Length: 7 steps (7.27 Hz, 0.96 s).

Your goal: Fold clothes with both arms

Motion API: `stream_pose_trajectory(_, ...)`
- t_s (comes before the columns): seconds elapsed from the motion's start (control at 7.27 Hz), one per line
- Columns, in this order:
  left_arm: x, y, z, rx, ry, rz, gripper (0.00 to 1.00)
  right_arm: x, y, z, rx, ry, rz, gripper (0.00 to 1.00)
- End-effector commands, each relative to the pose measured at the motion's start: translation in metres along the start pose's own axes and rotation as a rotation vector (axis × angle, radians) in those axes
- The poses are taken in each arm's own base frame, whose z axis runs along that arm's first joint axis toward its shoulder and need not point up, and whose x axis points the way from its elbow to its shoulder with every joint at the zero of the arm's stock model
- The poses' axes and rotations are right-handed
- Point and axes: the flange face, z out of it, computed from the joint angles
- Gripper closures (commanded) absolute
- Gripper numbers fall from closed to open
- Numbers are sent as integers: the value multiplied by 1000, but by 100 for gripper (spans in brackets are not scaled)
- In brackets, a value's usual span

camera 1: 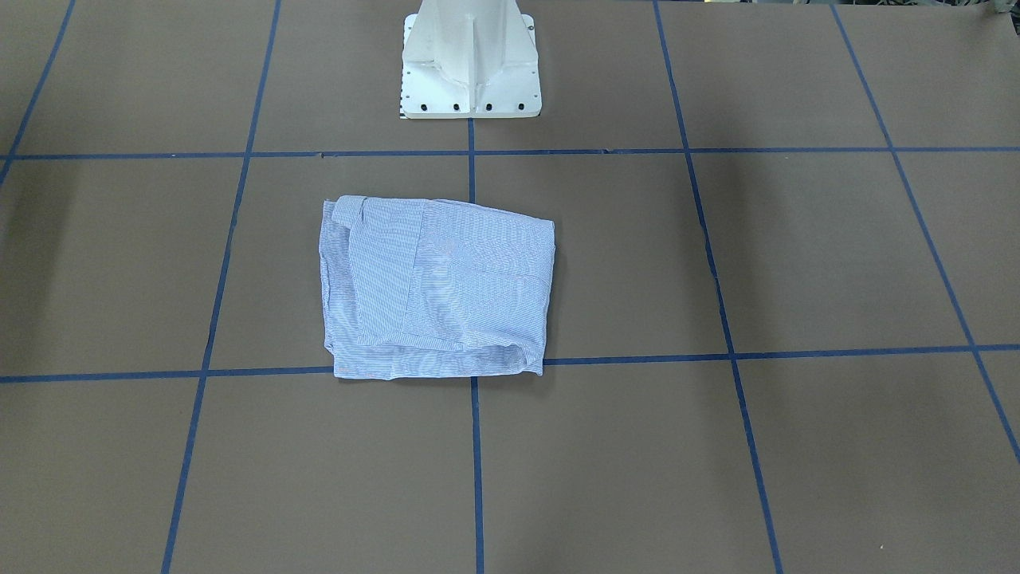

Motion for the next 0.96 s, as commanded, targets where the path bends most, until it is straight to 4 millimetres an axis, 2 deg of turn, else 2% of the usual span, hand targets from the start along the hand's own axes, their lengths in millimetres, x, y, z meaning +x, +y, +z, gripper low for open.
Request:
stream_pose_trajectory(0.0,32,-3,9,-51,23,-102,0,2,1,-4,9,-4,3,0)
stream_pose_trajectory(0.28,33,-3,15,-59,24,-99,0,3,1,-5,9,-3,8,0)
stream_pose_trajectory(0.83,12,30,39,-86,25,-76,0,7,2,-6,10,-5,19,0)
